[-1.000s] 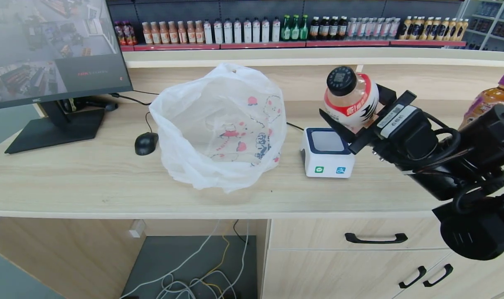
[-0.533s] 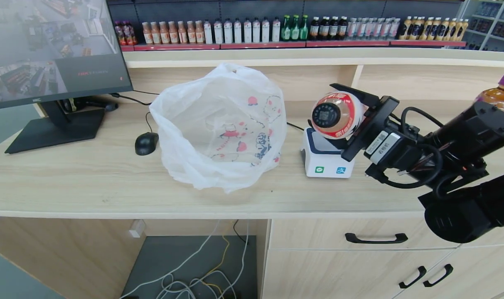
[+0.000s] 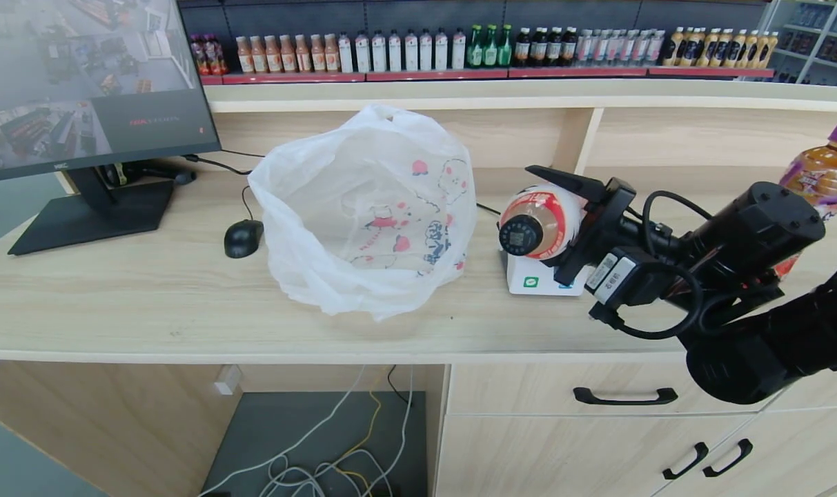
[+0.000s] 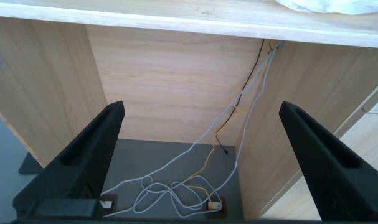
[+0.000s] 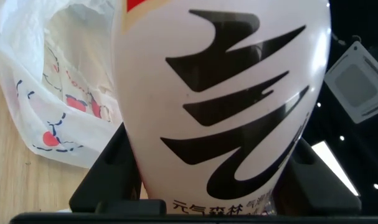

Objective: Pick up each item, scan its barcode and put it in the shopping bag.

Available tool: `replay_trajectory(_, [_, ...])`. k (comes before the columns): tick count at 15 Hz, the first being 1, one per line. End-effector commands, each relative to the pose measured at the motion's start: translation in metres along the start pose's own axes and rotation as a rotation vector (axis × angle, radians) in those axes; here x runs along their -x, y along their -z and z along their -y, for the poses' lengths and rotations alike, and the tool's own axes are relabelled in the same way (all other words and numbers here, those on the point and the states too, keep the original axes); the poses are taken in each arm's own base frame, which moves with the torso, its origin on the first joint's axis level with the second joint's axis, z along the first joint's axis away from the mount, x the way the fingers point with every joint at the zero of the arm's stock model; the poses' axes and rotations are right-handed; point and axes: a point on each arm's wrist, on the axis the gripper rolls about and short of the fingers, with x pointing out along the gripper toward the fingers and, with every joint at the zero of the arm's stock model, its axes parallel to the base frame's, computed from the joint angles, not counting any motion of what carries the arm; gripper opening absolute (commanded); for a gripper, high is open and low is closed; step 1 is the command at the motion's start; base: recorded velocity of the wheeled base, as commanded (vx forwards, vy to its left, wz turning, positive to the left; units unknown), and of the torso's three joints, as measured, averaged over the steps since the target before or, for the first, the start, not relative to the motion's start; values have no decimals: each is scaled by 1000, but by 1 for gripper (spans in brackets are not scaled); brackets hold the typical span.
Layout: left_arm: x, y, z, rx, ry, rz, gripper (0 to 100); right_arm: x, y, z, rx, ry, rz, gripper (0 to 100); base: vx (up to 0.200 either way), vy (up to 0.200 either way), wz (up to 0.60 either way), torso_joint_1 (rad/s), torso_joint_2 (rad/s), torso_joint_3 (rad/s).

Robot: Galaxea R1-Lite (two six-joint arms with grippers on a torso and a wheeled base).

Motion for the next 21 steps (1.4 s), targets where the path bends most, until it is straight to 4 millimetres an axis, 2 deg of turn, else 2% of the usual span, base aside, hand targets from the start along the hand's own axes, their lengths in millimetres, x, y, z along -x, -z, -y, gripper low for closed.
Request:
replay_trajectory(1, [0, 0, 0, 0, 0, 0, 100, -1, 2, -3, 1, -7, 4, 0, 0, 0, 0, 0, 0, 0])
replay_trajectory(7, [0, 0, 0, 0, 0, 0, 100, -1, 6, -12, -26, -24, -2, 0, 0, 0, 0, 0, 0, 0])
replay_trajectory(21, [0, 0, 0, 0, 0, 0, 100, -1, 6, -11, -19, -20, -2, 0, 0, 0, 0, 0, 0, 0])
